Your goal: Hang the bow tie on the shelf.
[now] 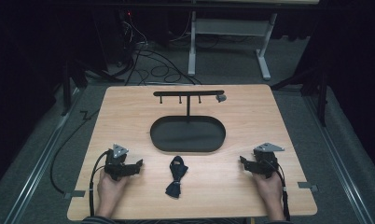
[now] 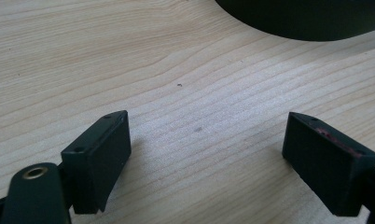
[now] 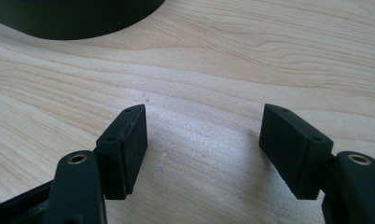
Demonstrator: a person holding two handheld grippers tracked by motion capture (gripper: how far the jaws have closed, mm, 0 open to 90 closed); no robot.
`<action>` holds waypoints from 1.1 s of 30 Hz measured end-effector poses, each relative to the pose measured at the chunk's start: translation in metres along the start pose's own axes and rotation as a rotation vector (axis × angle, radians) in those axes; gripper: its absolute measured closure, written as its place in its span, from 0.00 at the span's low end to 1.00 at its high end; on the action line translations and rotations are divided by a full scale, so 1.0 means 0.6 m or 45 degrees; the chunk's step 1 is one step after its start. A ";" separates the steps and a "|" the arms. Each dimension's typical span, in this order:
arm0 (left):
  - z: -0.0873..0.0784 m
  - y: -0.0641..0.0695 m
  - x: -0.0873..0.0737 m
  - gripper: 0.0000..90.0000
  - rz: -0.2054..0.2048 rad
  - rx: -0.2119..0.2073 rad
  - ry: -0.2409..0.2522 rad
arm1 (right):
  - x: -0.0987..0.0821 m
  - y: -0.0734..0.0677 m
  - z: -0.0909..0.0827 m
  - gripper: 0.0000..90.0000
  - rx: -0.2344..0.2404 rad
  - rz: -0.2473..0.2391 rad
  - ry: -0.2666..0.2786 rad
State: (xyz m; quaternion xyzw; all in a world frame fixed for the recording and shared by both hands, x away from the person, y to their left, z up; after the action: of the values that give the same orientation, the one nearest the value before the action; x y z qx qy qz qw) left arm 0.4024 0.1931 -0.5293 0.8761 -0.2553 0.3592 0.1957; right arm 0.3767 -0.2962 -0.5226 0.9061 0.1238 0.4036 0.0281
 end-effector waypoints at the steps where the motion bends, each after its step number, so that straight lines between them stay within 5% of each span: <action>1: 0.000 0.000 0.000 0.17 0.000 -0.001 0.000 | 0.000 0.000 0.000 0.37 0.001 -0.001 0.000; 9: 0.000 0.000 0.000 0.17 -0.003 -0.003 0.000 | 0.000 0.001 0.000 0.37 0.013 0.003 -0.001; 13: -0.004 -0.001 -0.001 0.27 -0.026 0.021 0.025 | 0.000 -0.001 0.000 0.37 -0.002 -0.011 0.001; 33: -0.013 0.005 0.003 0.30 -0.027 0.030 -0.001 | 0.000 -0.002 0.000 0.35 0.011 -0.014 0.000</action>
State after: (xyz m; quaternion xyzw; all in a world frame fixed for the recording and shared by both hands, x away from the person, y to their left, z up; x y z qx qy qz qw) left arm 0.3976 0.1946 -0.5225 0.8812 -0.2417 0.3596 0.1891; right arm 0.3764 -0.2950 -0.5228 0.9056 0.1305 0.4027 0.0265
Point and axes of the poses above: each handheld gripper's, and its own axes: z roughly forward along the jaws, x roughly out of its top, y roughly to its right, the point moved 3 cm from there along z, roughly forward along the jaws, and after that the axes turned 12 degrees about -x, right-handed, at the moved point
